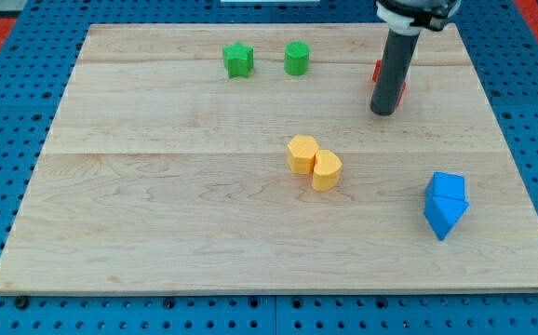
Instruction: Push the green circle into the green star
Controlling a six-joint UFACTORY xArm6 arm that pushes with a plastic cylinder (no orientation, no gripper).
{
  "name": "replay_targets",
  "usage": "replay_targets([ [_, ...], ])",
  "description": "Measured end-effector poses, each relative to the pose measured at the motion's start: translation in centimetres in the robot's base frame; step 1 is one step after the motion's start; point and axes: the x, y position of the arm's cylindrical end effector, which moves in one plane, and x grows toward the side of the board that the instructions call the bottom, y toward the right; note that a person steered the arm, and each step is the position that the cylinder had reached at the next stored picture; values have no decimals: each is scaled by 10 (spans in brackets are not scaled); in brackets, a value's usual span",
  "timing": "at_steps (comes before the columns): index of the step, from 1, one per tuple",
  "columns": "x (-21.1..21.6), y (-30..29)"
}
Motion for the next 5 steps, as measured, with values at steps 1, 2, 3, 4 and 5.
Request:
replay_targets([
  [1, -12, -75],
  [2, -64, -32],
  [3, -108, -39],
  [4, -103, -136],
  [5, -104, -168],
])
